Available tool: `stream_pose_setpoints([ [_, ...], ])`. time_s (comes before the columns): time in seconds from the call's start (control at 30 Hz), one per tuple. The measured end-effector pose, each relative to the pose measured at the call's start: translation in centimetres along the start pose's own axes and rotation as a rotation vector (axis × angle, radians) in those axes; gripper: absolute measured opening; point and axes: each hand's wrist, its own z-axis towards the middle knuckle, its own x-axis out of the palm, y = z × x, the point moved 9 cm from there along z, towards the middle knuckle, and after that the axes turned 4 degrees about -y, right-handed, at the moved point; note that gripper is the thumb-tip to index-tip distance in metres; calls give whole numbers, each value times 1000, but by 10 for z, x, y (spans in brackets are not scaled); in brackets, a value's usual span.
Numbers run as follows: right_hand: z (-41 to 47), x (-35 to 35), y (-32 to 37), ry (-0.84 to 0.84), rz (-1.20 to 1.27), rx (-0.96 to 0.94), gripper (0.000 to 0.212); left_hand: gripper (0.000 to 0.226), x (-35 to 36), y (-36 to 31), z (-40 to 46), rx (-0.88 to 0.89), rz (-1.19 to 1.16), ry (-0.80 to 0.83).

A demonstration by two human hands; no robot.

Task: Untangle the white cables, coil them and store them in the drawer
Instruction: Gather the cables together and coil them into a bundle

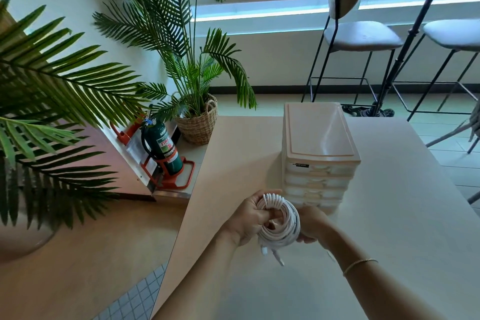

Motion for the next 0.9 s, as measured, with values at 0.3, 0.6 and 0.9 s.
stream_pose_setpoints([
  [0.3,-21,-20,17,-123,536,-189,13,20,-34,2,12,86,100,-334],
  [0.6,-21,-10,12,-154,729,-49,16,20,-34,0,19,115,42,-371],
  [0.9,-24,-23,15,-219,528,-11,34,20,-36,2,19,126,-9,-361],
])
